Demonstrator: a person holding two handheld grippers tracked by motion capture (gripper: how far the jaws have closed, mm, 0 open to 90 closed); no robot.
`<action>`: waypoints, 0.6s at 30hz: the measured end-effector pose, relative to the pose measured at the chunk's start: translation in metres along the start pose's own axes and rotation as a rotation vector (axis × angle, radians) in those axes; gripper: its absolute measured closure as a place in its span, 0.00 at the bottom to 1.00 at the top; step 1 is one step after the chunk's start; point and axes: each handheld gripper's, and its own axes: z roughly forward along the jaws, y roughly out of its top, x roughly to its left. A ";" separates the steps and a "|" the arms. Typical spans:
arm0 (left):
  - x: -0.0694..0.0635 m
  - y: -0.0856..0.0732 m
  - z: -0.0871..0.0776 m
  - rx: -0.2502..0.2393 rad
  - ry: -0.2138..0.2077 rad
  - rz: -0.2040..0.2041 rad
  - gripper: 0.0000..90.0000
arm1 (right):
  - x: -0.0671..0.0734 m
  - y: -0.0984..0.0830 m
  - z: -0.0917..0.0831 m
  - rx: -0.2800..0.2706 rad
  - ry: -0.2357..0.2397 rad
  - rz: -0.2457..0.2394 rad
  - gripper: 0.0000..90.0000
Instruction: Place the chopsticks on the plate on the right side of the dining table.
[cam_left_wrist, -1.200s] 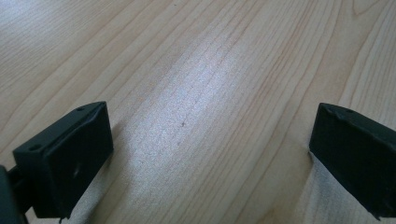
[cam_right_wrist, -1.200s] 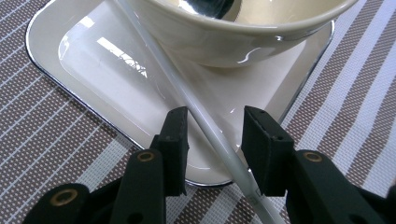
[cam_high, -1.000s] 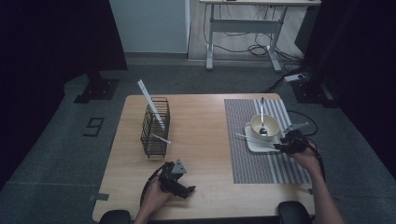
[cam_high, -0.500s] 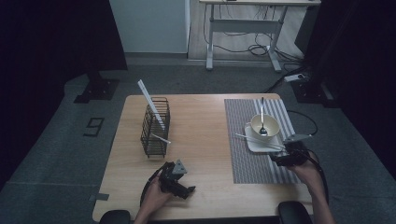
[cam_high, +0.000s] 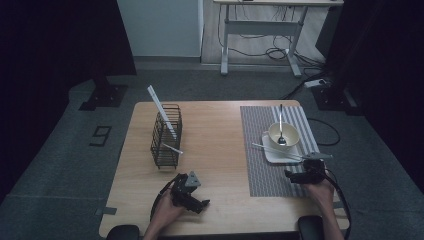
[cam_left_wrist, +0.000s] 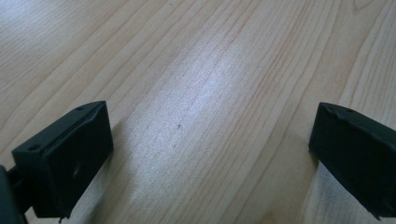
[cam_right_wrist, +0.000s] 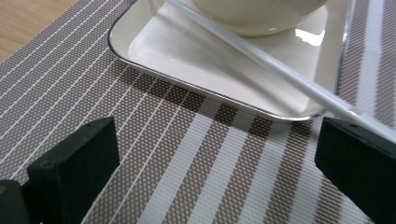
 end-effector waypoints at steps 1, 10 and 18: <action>0.000 0.000 0.000 0.000 0.000 0.000 0.00 | 0.000 0.000 0.002 -0.006 -0.004 0.003 0.00; 0.000 0.000 0.000 0.000 0.000 0.000 0.00 | -0.010 0.003 0.018 -0.011 -0.063 -0.003 0.00; -0.001 0.000 0.001 -0.002 0.002 -0.004 0.00 | -0.016 0.007 0.024 -0.014 -0.065 -0.022 0.00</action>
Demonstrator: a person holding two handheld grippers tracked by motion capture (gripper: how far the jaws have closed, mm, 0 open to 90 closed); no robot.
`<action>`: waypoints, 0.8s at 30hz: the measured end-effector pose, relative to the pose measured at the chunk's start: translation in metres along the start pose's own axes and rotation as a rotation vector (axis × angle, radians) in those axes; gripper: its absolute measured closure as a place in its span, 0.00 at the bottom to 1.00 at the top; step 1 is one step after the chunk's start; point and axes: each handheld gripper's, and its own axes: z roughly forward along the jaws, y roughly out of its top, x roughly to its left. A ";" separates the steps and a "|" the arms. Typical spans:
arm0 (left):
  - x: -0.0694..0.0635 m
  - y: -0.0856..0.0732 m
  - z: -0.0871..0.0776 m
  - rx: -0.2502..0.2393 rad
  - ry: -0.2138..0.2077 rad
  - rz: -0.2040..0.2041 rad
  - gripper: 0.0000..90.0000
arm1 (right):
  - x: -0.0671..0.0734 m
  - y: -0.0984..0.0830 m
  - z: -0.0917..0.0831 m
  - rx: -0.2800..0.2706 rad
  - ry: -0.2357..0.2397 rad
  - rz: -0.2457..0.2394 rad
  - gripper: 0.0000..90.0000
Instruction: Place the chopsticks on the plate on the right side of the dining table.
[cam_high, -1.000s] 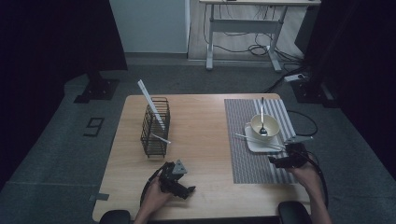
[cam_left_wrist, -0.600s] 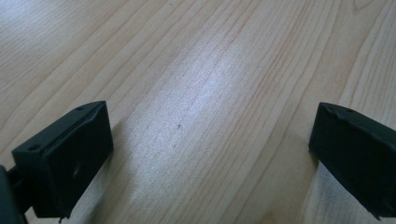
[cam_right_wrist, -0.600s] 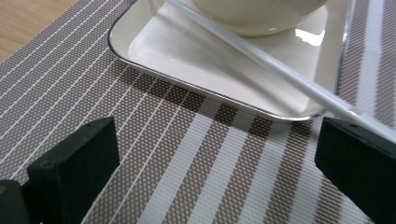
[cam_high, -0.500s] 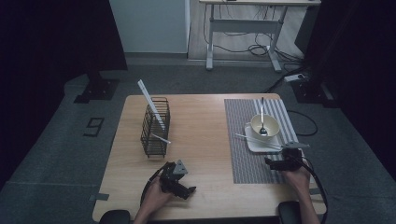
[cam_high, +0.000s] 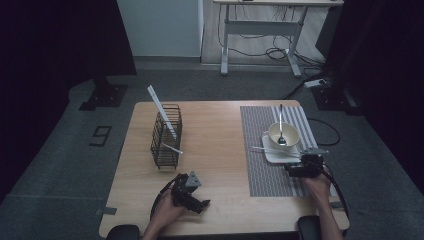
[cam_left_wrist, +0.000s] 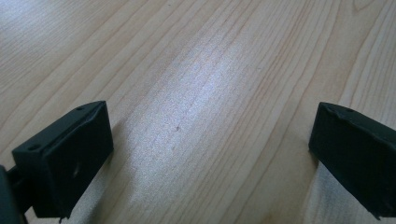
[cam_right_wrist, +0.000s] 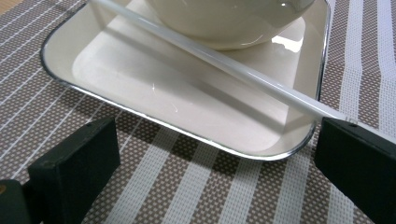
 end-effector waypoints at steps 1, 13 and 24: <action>0.000 0.000 0.000 0.000 0.000 0.000 0.00 | 0.000 0.000 0.001 0.001 0.000 -0.001 0.00; 0.000 0.000 0.000 0.000 0.000 0.000 0.00 | -0.004 0.003 0.005 0.007 0.021 -0.027 0.00; 0.000 0.000 0.000 0.000 0.000 0.000 0.00 | -0.005 0.005 0.001 -0.013 0.021 -0.031 0.00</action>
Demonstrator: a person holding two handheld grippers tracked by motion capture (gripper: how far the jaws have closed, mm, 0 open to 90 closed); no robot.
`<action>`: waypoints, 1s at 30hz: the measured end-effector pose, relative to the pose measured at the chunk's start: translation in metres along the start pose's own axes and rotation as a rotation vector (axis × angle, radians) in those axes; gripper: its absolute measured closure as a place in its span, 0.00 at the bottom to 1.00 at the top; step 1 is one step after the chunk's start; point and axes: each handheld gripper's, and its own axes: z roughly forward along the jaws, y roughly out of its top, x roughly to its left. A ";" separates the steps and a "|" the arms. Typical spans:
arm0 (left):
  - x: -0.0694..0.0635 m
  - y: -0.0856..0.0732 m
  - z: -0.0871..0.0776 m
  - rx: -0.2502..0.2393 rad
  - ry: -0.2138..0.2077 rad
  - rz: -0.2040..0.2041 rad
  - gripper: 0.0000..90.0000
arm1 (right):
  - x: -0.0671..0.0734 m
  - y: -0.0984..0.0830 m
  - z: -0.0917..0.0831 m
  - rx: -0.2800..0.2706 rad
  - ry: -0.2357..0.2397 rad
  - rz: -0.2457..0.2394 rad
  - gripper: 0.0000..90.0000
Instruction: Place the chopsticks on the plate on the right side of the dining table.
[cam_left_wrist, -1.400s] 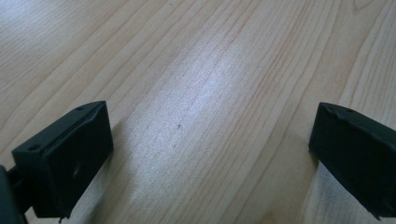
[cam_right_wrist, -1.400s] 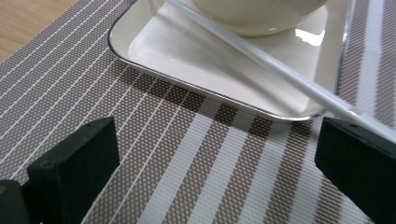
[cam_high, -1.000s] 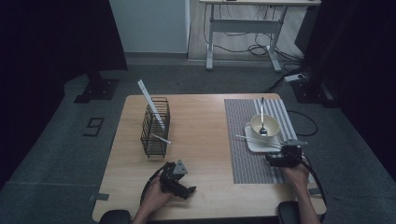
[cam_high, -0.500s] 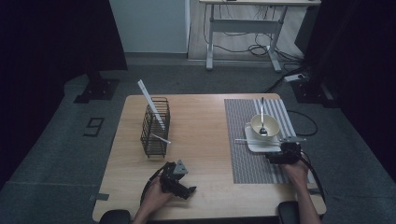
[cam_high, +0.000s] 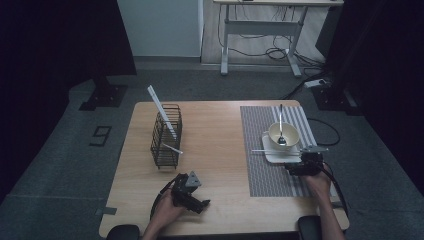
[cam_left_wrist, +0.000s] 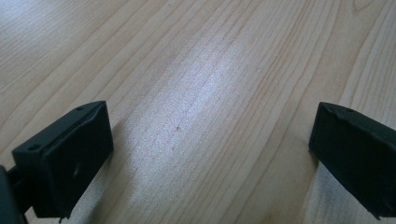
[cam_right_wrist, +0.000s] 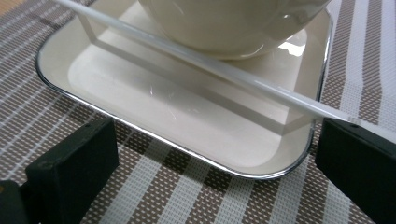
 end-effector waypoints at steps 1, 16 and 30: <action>0.000 0.000 0.000 0.000 0.000 0.000 0.00 | 0.000 0.000 -0.002 -0.006 0.002 0.003 0.00; 0.000 0.000 0.000 0.000 0.000 0.000 0.00 | 0.010 0.004 -0.036 0.027 0.044 -0.074 0.00; 0.000 0.000 0.000 0.000 0.000 0.002 0.00 | 0.029 0.022 -0.076 0.039 0.085 -0.055 0.01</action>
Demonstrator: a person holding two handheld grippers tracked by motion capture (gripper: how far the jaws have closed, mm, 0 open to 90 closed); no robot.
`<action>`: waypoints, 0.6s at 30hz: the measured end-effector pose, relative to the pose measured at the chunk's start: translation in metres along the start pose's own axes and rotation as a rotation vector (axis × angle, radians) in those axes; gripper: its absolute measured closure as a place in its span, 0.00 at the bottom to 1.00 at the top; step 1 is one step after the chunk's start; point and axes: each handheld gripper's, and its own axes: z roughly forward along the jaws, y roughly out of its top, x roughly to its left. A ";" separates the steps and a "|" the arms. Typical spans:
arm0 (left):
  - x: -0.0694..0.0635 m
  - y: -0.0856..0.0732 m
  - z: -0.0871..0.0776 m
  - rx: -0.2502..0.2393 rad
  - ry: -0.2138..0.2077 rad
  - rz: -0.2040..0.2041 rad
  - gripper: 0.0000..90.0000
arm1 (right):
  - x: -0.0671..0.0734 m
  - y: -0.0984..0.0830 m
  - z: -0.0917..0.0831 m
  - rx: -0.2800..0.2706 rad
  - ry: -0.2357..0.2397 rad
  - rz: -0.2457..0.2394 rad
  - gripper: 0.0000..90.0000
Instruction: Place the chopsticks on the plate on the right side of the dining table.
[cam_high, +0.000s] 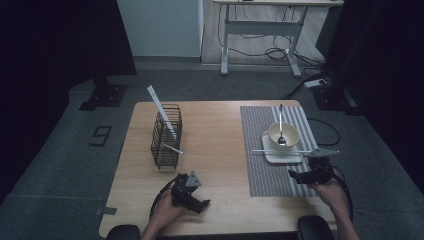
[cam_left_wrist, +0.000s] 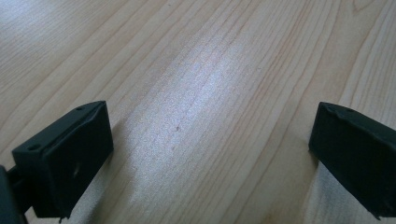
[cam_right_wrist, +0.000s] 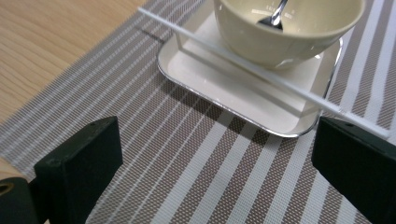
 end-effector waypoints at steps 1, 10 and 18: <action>0.000 0.000 0.000 0.000 0.000 0.000 0.00 | 0.001 0.003 -0.003 -0.003 0.001 0.000 0.01; 0.000 0.000 0.000 0.000 0.000 0.000 0.00 | 0.018 0.029 -0.024 -0.030 0.111 0.029 0.09; 0.000 0.000 0.000 0.000 0.000 0.000 0.00 | 0.035 0.057 -0.024 0.000 0.175 -0.039 0.14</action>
